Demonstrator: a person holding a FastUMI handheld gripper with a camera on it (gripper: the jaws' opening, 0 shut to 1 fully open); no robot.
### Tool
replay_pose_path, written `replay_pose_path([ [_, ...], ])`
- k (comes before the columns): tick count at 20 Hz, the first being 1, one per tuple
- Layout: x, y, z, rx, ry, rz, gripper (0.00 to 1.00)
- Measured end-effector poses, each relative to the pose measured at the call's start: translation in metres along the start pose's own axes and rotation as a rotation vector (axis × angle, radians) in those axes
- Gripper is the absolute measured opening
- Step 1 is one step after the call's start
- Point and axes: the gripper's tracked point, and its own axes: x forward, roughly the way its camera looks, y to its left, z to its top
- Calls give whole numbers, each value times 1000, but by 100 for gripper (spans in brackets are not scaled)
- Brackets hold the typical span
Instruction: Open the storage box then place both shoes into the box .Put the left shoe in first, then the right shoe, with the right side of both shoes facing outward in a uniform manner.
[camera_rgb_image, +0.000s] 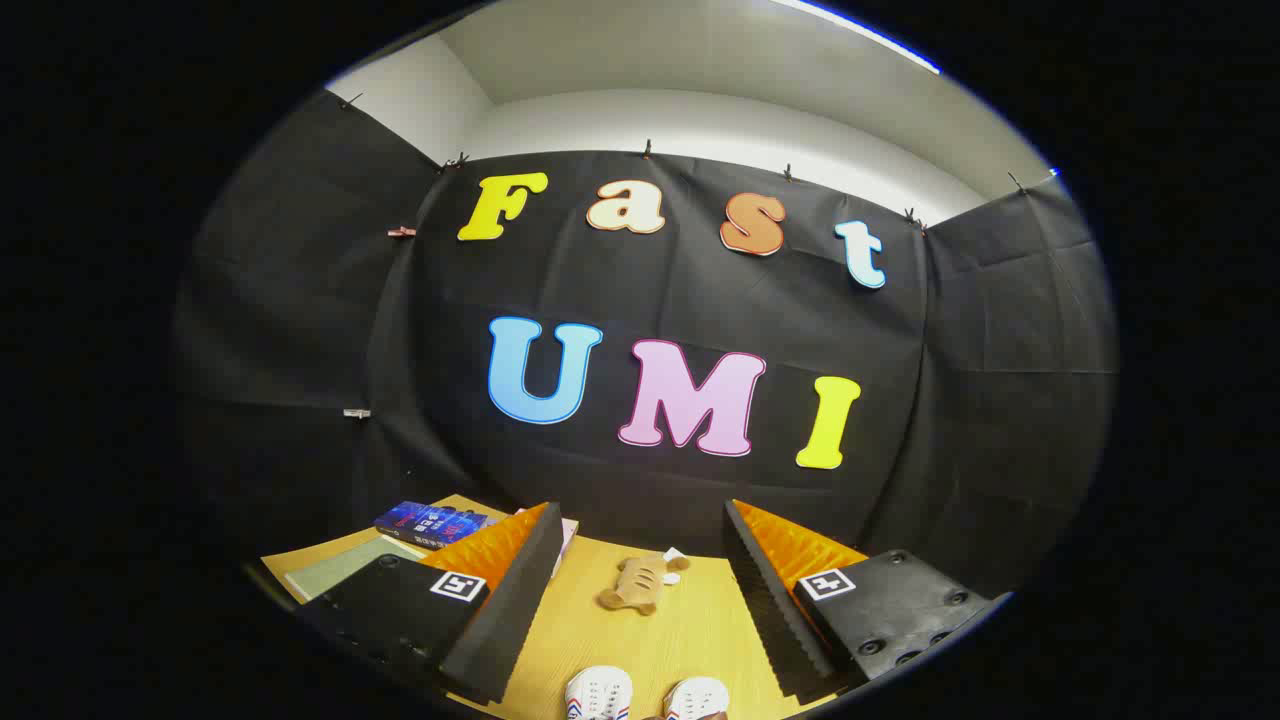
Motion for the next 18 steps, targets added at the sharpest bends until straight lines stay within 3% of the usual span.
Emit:
replay_pose_path([
  [18, 6, 19, -6, -33, 25, 28, 97],
])
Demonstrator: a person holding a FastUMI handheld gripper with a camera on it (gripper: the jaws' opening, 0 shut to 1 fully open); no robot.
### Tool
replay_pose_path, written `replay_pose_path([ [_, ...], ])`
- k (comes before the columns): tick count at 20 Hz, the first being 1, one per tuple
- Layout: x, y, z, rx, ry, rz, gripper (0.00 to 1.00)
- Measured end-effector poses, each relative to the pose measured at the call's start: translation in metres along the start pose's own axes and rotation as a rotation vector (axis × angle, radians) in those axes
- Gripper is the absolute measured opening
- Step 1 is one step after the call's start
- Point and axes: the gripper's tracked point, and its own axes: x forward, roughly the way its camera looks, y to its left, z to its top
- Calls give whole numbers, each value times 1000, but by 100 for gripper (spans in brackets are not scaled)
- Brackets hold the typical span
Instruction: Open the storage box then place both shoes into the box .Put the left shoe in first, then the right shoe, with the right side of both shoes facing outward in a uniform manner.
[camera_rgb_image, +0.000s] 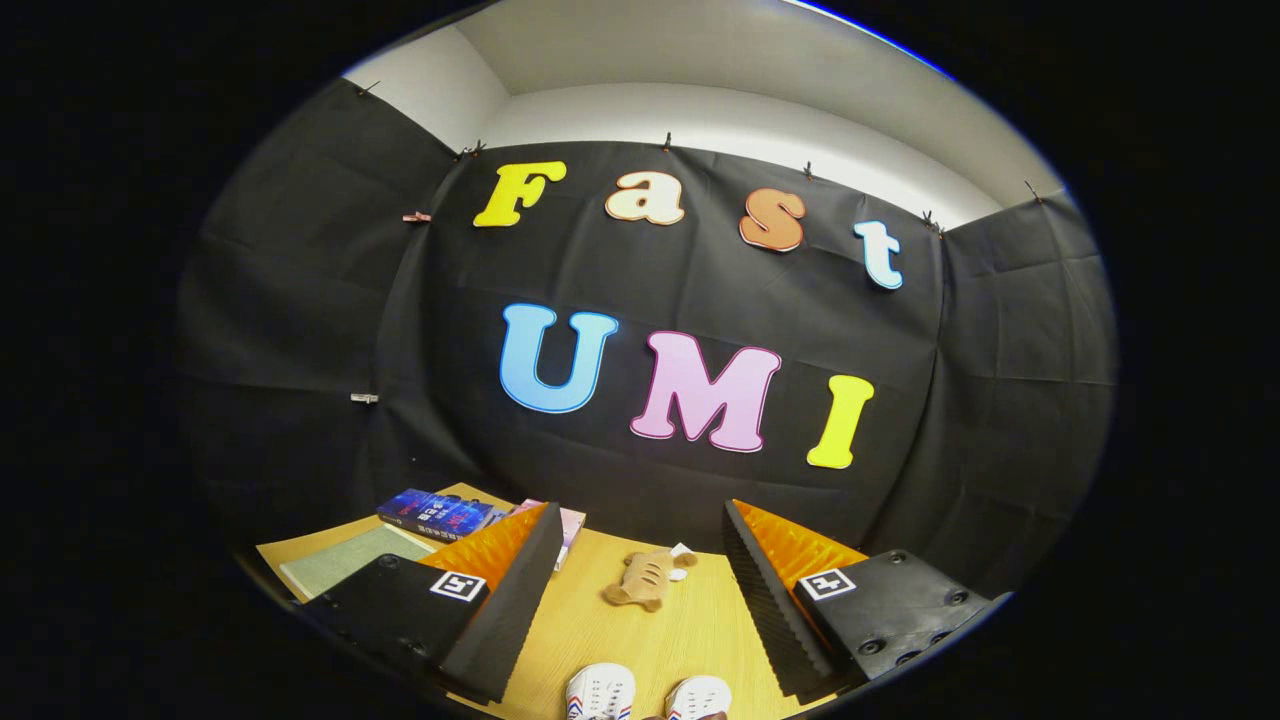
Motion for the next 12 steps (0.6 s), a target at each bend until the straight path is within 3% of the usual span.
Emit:
replay_pose_path([
  [7, 9, 25, -27, 65, 78, 117, 97],
  [12, 16, 63, -60, 194, 187, 311, 97],
])
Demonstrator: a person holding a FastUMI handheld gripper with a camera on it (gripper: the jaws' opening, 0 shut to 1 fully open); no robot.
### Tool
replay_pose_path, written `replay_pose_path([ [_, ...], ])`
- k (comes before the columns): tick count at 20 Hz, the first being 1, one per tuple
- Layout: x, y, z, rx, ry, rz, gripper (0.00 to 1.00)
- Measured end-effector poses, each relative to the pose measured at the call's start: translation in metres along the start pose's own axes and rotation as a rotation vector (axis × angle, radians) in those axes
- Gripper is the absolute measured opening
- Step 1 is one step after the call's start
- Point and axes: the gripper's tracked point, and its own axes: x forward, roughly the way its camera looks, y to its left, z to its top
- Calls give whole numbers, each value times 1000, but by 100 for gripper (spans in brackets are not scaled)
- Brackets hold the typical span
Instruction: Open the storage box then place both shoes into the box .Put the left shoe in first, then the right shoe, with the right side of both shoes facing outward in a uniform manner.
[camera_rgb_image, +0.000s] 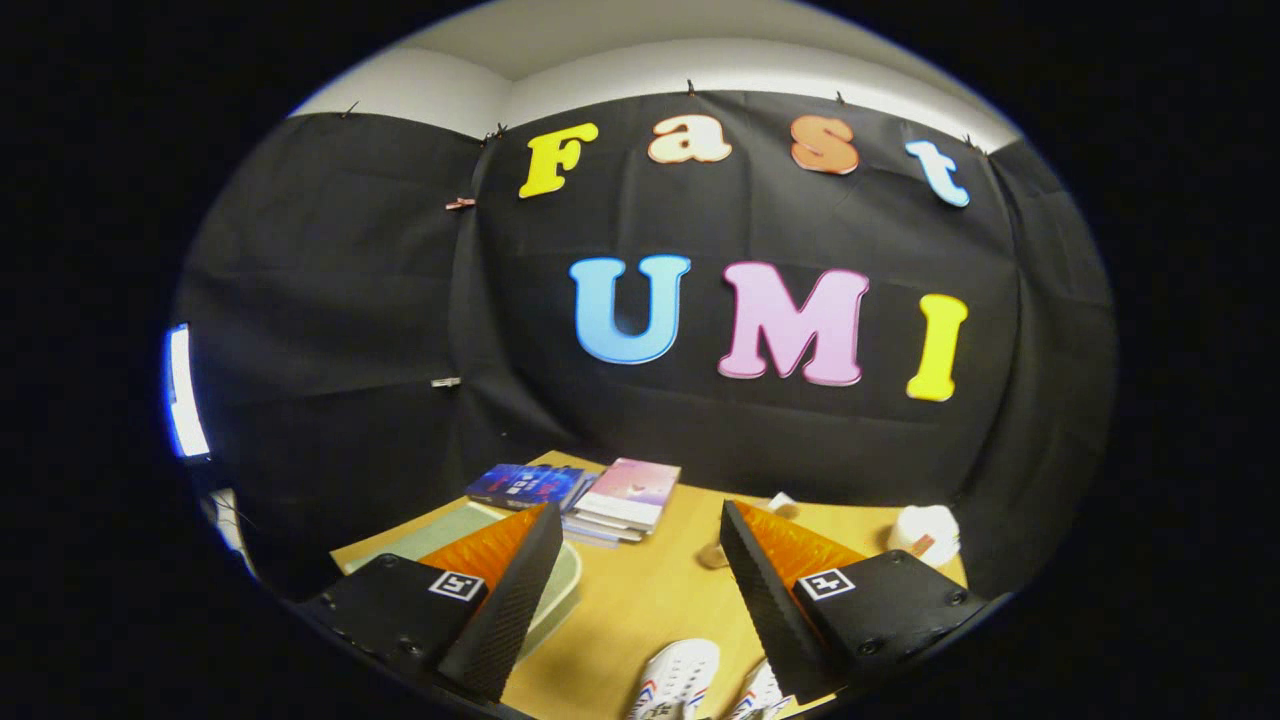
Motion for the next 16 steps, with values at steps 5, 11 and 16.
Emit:
replay_pose_path([
  [5, 25, 20, -57, 211, 195, 188, 99],
  [11, 46, 47, -119, 507, 422, 380, 98],
  [16, 53, 72, -160, 743, 600, 506, 98],
])
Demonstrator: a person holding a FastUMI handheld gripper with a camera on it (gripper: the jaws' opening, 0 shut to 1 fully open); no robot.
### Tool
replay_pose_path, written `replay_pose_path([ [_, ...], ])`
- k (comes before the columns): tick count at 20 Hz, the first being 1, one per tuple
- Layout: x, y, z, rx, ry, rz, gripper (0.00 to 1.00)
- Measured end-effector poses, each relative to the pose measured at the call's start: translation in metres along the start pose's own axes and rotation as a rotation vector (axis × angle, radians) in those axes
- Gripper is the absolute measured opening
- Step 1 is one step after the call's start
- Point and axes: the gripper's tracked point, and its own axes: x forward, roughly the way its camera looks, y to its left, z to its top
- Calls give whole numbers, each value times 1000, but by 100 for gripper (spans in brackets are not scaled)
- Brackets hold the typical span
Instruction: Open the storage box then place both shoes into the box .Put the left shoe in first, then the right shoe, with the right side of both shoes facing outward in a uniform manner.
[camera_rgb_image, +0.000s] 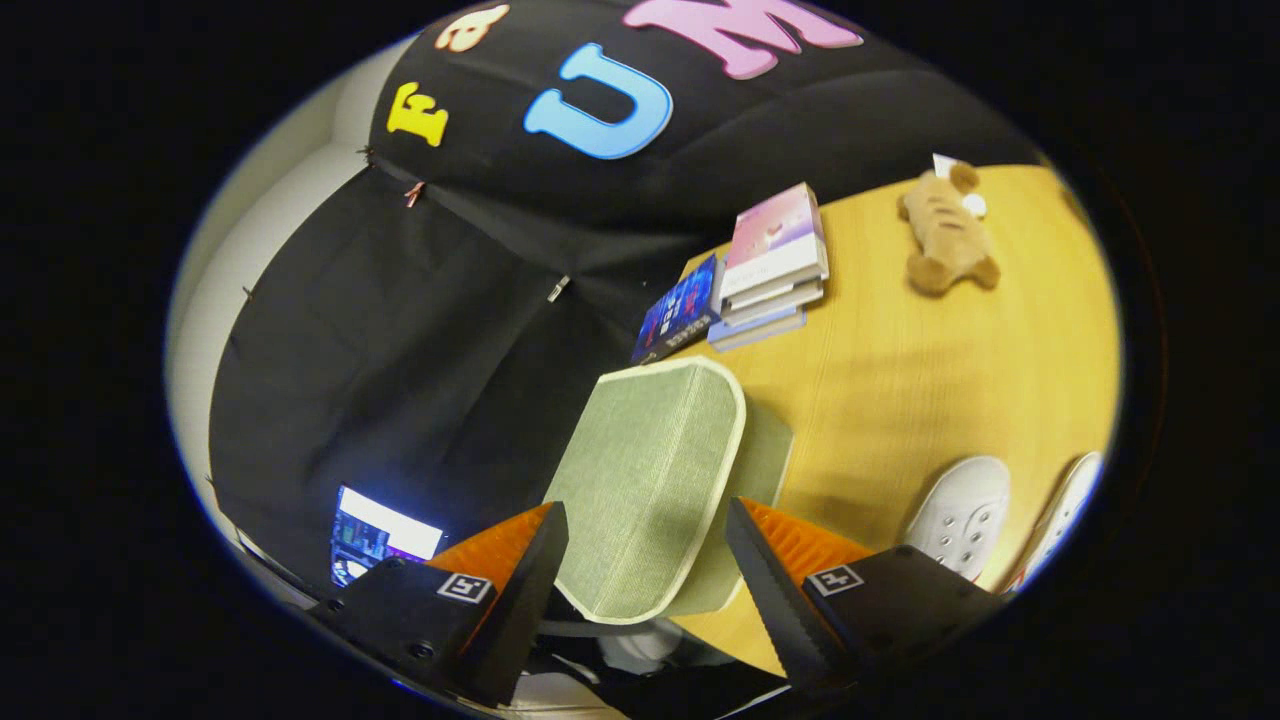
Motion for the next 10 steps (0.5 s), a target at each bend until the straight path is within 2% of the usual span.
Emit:
replay_pose_path([
  [4, 21, -27, -24, 92, 82, 39, 98],
  [10, 45, -47, -43, 257, 132, 102, 98],
])
